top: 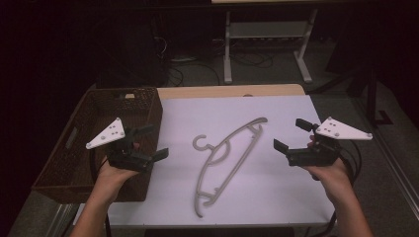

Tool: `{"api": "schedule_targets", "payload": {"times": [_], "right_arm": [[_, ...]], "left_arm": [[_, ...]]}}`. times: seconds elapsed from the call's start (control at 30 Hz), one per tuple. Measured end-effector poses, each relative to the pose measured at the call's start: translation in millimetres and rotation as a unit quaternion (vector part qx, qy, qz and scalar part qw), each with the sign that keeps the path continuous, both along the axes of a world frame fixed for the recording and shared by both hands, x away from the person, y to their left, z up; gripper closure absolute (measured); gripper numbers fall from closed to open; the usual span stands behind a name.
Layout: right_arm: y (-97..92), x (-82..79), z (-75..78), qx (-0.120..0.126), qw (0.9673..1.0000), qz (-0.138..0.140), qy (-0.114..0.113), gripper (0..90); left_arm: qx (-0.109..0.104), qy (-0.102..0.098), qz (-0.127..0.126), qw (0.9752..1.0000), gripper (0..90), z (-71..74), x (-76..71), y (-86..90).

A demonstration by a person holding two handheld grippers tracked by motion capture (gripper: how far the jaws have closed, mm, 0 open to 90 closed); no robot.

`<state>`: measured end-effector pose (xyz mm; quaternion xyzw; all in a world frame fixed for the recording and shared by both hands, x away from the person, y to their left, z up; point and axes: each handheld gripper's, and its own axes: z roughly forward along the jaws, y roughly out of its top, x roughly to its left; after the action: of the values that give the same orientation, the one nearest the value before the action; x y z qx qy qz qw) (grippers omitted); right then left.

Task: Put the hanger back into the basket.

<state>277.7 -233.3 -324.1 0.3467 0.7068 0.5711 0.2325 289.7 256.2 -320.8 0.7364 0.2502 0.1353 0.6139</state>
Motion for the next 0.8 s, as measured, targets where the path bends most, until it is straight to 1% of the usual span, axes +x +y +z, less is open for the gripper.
{"api": "schedule_targets", "payload": {"times": [0.2,0.23,0.3,0.4,0.53,0.63,0.7,0.8], "right_arm": [[0.5,1.0,1.7,-0.002,1.0,0.0,0.0,0.0],[0.8,1.2,1.8,-0.002,1.0,0.001,0.001,0.0],[1.4,2.1,1.6,-0.006,1.0,0.001,0.002,0.0],[2.5,4.9,1.0,-0.012,0.9999,-0.003,0.008,0.0],[4.9,13.5,-1.8,-0.03,0.999,-0.013,0.029,1.0],[8.0,22.2,-5.5,-0.042,0.9982,-0.014,0.041,4.0],[11.0,28.7,-8.3,-0.047,0.9977,-0.011,0.048,6.1],[16.7,38.2,-13.3,-0.056,0.9964,-0.007,0.063,11.2]], "left_arm": [[0.003,0.0,-0.001,1.0,0.2,2.4,-3.4,-5.2],[0.004,0.002,-0.001,1.0,0.2,2.7,-4.1,-6.5],[0.009,0.003,-0.002,1.0,0.2,2.6,-4.8,-9.9],[0.009,0.006,-0.006,0.9999,0.2,2.3,-5.5,-16.6],[0.016,0.007,-0.015,0.9997,0.2,0.3,-6.6,-27.3],[0.016,0.013,-0.021,0.9996,0.2,-3.5,-7.3,-35.7],[0.019,0.015,-0.027,0.9994,0.2,-6.5,-7.3,-40.9],[0.021,0.018,-0.033,0.9991,0.2,-11.0,-7.1,-47.3]]}}
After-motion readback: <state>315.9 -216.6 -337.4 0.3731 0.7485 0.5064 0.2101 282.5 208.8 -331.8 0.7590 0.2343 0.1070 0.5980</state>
